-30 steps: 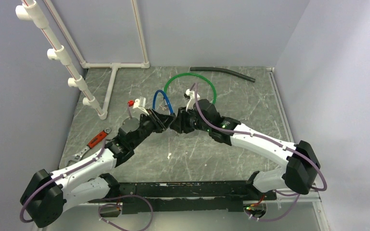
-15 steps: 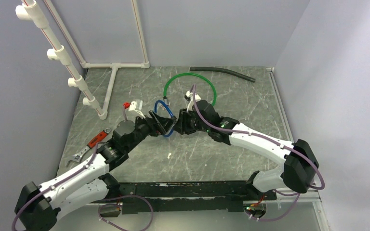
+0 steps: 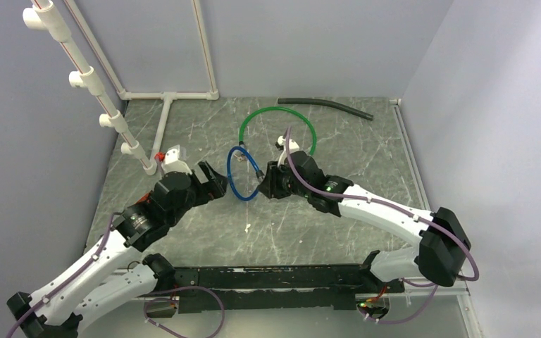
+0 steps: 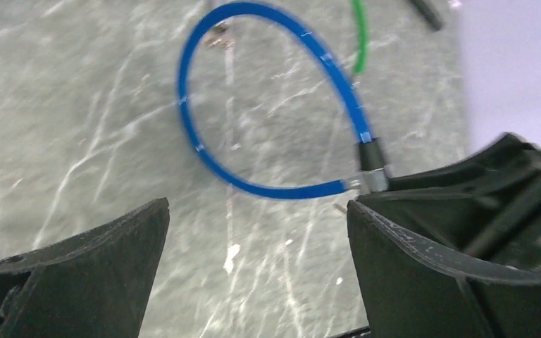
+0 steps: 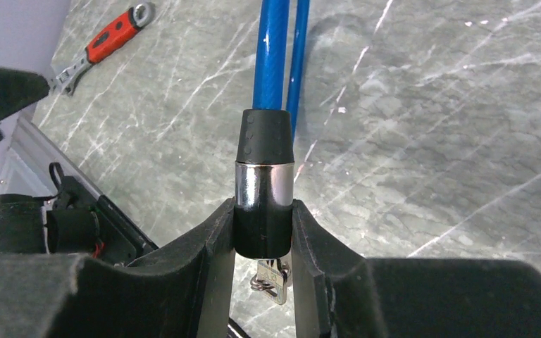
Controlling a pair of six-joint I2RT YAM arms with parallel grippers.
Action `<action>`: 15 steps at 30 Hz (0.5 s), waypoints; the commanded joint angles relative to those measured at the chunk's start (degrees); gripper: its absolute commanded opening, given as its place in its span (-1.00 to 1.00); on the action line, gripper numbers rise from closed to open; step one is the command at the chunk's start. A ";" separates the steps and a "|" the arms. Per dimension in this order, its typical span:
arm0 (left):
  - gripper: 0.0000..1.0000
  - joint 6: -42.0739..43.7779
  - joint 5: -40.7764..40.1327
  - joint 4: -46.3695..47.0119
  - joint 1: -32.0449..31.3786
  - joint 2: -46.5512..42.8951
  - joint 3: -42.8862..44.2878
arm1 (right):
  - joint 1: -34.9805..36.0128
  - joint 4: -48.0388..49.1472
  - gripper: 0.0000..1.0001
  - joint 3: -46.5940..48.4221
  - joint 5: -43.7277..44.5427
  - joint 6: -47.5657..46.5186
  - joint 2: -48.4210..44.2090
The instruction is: Unlock with the key
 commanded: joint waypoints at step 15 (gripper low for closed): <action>0.99 -28.85 12.24 -15.77 0.54 9.64 -3.29 | -0.21 8.21 -1.00 -11.24 9.26 7.86 -9.32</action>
